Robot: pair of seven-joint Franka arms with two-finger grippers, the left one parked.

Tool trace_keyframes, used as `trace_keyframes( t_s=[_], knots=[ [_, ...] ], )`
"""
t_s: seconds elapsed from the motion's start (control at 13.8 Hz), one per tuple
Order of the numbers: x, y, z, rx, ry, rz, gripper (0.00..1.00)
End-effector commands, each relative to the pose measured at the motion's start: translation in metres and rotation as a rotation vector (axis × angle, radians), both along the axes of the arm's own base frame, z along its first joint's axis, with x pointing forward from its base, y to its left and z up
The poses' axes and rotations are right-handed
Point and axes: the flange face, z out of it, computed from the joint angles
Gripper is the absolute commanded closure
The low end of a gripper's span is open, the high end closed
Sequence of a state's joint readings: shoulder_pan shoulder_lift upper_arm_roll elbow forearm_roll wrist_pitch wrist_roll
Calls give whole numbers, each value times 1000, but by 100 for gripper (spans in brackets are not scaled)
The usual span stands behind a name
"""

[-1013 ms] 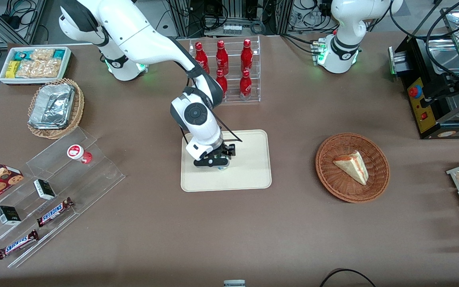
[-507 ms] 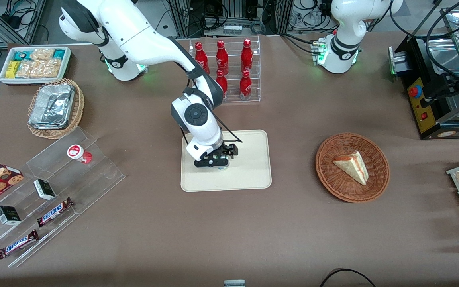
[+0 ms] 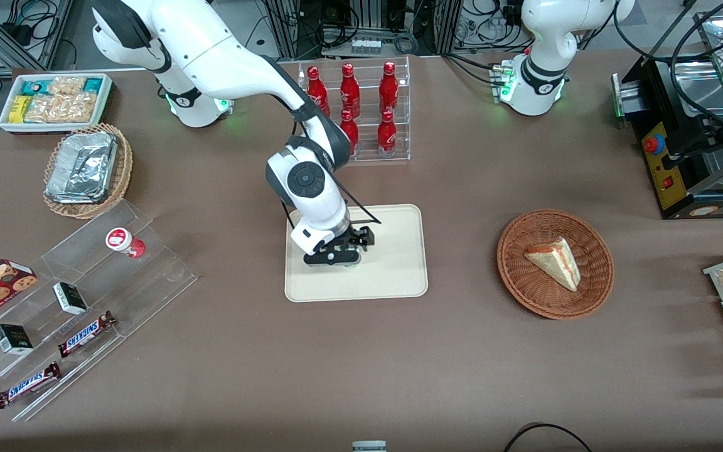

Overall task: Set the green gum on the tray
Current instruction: 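Lower the jar onto the tray and open the right gripper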

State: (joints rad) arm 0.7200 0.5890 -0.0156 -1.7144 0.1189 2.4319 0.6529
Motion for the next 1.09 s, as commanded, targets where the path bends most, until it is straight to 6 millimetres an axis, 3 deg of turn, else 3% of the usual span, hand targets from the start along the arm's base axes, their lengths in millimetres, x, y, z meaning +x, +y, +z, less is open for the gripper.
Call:
trace_keyframes(
  t_s=[0.0,0.29,0.65,1.01],
  knots=[
    [4,-14,42,-6,28,32,0],
    [10,-53,96,-45,93,116,0],
    [36,-153,149,-64,164,231,0],
    [62,-253,171,-47,193,302,0]
  ],
)
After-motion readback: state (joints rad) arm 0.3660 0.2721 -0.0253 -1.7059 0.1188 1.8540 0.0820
